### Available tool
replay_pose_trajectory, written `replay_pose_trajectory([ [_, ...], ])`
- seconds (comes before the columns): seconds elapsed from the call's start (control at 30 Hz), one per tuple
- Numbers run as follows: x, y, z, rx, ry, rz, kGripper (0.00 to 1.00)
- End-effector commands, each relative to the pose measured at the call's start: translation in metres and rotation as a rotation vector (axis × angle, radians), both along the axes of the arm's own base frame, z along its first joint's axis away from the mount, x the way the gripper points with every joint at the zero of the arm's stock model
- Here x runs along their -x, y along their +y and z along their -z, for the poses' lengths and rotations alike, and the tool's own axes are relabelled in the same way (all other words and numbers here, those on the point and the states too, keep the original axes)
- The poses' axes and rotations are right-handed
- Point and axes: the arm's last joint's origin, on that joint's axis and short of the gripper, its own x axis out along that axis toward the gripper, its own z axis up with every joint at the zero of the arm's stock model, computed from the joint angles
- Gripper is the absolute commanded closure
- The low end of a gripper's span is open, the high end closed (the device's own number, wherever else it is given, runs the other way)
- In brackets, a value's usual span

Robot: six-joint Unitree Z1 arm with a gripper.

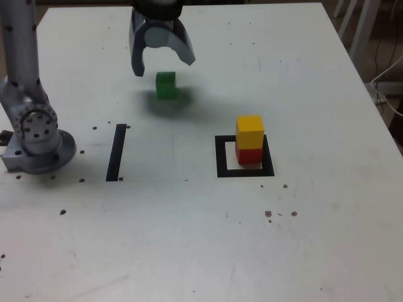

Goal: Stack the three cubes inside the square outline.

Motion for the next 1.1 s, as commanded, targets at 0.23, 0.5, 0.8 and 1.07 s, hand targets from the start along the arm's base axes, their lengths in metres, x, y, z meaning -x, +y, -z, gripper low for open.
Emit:
replay_pose_trajectory([
  [0.23,-0.003,0.006,0.019,0.012,0.010,0.002,0.01],
  [0.5,-0.006,0.008,0.028,0.021,-0.001,-0.001,0.08],
  [0.8,-0.010,0.009,0.036,0.047,-0.032,-0.008,0.25],
  [1.07,-0.010,0.012,0.040,0.049,-0.044,-0.018,0.47],
])
